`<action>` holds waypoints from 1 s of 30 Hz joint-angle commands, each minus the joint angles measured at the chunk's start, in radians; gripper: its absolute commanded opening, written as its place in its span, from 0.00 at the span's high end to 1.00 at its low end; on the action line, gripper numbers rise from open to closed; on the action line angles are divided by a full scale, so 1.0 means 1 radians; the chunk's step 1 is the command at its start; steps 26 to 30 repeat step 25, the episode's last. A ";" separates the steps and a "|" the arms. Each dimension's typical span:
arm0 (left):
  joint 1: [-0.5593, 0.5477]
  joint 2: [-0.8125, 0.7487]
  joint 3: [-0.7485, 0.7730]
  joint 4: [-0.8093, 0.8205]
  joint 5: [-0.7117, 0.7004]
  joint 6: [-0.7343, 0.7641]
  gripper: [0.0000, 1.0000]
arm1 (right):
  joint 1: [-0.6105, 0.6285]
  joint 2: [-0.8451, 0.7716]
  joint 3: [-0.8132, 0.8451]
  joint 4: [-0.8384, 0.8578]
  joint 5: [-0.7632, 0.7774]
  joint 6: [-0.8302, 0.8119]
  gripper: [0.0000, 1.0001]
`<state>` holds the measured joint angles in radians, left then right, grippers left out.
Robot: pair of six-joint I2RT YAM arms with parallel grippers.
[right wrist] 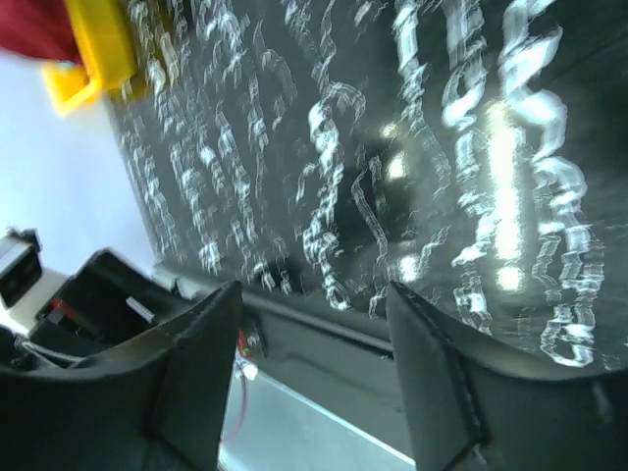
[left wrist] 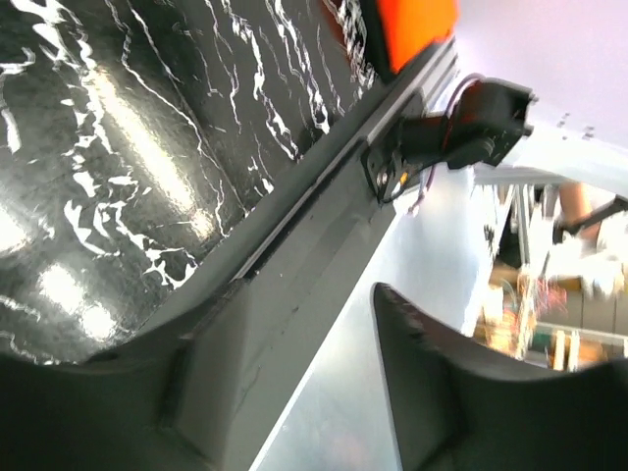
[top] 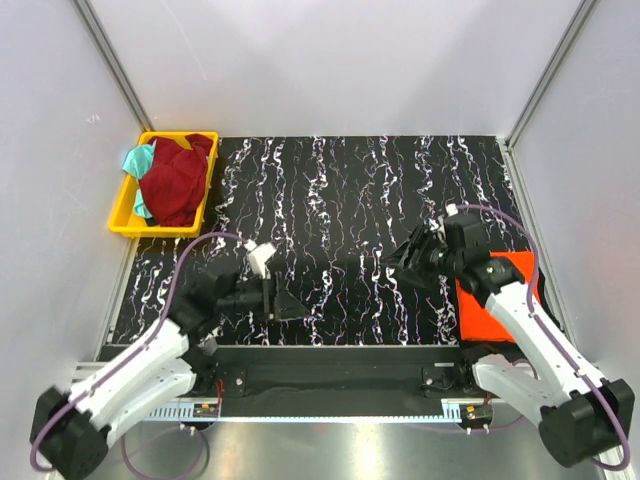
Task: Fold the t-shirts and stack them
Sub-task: Reset both grippers
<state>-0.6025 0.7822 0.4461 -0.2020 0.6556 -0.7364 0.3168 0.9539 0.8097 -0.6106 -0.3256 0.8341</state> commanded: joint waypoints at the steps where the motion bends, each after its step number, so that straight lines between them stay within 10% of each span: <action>1: 0.004 -0.225 -0.102 0.062 -0.159 -0.162 0.35 | 0.059 -0.108 -0.134 0.251 -0.018 0.141 0.31; 5: 0.004 -0.582 -0.301 0.078 -0.319 -0.334 0.18 | 0.059 -0.396 -0.436 0.372 0.033 0.292 0.01; 9: 0.006 -0.941 -0.402 0.003 -0.399 -0.470 0.11 | 0.059 -0.630 -0.605 0.390 0.011 0.407 0.00; 21: 0.003 -0.883 -0.607 0.556 -0.289 -0.636 0.07 | 0.059 -0.926 -0.780 0.435 -0.142 0.546 0.00; 25: 0.004 -0.942 -0.622 0.787 -0.327 -0.699 0.07 | 0.059 -0.908 -0.808 0.782 -0.281 0.621 0.00; 30: 0.004 -0.942 -0.622 0.787 -0.327 -0.699 0.07 | 0.059 -0.908 -0.808 0.782 -0.281 0.621 0.00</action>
